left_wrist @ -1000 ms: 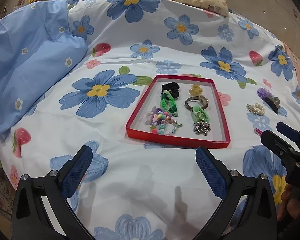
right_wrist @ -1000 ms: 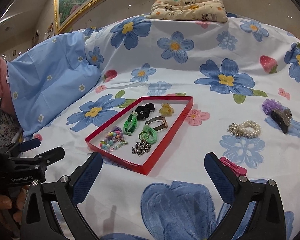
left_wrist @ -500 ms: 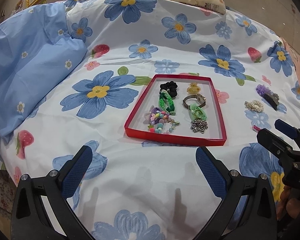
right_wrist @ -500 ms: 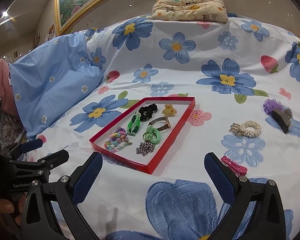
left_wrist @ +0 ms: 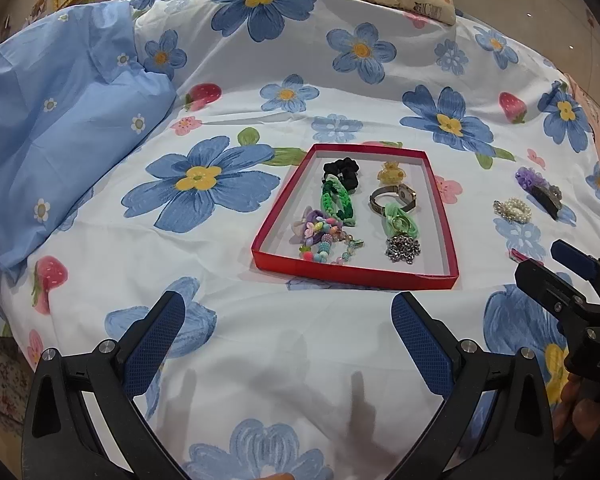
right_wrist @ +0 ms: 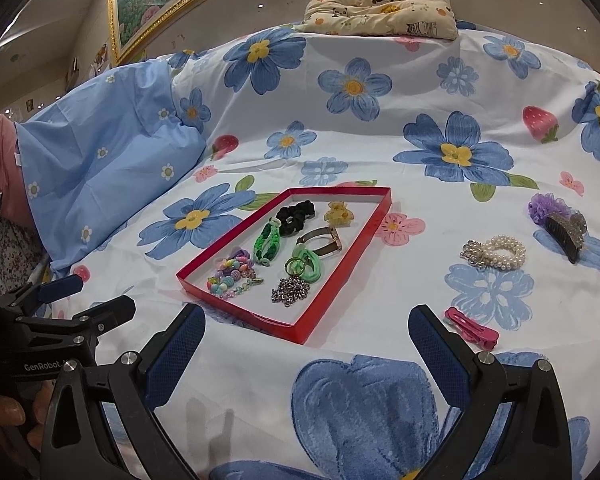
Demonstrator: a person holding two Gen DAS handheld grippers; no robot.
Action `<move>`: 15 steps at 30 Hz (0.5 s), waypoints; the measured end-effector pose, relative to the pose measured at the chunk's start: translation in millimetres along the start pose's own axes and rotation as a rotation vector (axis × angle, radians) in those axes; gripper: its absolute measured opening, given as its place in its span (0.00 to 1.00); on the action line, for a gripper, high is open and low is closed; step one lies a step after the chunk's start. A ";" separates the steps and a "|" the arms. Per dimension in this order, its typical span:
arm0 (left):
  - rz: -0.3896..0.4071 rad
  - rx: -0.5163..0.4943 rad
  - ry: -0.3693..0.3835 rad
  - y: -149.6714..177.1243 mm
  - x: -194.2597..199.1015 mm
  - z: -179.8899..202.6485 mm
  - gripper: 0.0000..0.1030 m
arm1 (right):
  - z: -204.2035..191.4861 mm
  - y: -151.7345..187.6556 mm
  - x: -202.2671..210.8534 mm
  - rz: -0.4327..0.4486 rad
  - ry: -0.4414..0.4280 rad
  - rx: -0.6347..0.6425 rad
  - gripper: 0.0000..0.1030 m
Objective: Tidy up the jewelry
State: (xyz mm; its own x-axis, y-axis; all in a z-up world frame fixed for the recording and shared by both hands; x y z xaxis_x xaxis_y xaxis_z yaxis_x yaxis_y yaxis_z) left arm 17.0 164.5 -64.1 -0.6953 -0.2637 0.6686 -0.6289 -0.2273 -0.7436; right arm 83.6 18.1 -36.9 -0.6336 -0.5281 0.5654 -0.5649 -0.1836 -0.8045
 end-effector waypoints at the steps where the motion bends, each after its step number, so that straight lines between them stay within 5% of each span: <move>1: -0.001 0.000 0.003 -0.5 -0.7 0.3 1.00 | -0.2 0.0 -0.2 -0.001 0.001 0.000 1.00; 15: -0.009 -0.005 0.009 0.2 -2.3 2.3 1.00 | -1.5 0.0 -1.8 -0.011 -0.001 -0.004 1.00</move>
State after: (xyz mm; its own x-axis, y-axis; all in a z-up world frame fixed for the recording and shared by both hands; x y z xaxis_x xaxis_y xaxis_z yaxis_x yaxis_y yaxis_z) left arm 19.2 162.9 -65.8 -0.6930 -0.2531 0.6750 -0.6364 -0.2250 -0.7378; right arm 84.0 20.4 -37.7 -0.6265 -0.5270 0.5742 -0.5741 -0.1862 -0.7974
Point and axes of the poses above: each gripper's, at about its wrist camera, not at the fingertips, and x roughly against the way its jaws point, z to its right, y to its underside, the point moved 9 cm from there along -x, roughly the way its jaws point, and after that the axes turned 2 degrees about y, right-handed, at the moved point
